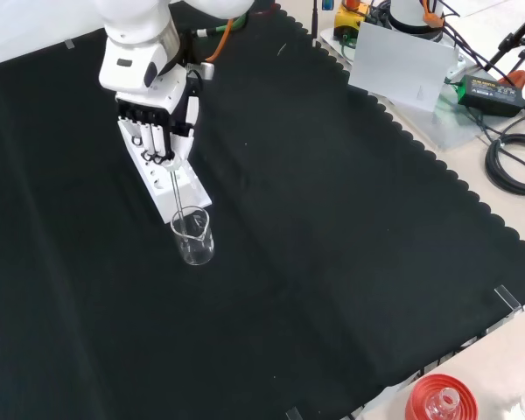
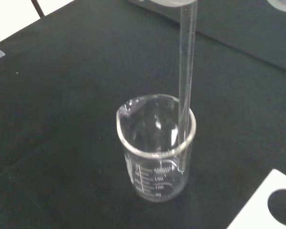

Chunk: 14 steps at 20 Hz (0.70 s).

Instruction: Stir in the beaker to the left of the white test tube rack with the glass rod.

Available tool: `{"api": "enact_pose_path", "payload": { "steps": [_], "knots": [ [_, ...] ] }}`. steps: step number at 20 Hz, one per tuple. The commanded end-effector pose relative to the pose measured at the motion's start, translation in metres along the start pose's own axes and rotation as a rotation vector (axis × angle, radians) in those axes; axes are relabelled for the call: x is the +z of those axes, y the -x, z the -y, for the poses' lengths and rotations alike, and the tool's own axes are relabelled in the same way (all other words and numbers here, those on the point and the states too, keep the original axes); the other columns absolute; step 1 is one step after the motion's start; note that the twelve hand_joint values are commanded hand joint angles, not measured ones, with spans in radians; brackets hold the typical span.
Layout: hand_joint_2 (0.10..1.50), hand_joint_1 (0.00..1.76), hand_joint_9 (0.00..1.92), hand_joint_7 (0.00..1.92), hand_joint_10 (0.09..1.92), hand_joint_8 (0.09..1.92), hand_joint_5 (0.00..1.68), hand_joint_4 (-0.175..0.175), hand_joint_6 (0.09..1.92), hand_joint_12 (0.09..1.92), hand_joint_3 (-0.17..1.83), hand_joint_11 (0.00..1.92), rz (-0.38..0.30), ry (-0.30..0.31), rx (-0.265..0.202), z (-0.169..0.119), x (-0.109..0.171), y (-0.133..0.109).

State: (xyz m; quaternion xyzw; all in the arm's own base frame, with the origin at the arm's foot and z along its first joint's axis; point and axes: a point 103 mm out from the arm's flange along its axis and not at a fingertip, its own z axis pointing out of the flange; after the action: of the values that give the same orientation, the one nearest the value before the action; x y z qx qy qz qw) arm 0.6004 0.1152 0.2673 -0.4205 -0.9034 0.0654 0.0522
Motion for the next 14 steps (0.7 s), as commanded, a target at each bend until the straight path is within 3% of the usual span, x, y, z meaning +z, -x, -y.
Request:
{"api": "enact_pose_path", "payload": {
  "steps": [1,9,14],
  "knots": [
    [1.1,1.3,1.67,1.22,0.54,0.71,1.17,-0.175,0.69,0.54,-0.17,1.62,-0.009,-0.004,0.027,0.024,0.003,-0.003],
    [1.1,1.3,1.67,1.21,0.54,0.71,1.17,-0.175,0.7,0.54,-0.17,1.62,-0.012,-0.008,-0.006,0.007,0.01,-0.036],
    [1.1,1.3,1.67,1.21,0.54,0.71,1.17,-0.175,0.7,0.54,-0.17,1.62,-0.011,-0.012,-0.033,-0.015,0.011,-0.039]
  ]
}}
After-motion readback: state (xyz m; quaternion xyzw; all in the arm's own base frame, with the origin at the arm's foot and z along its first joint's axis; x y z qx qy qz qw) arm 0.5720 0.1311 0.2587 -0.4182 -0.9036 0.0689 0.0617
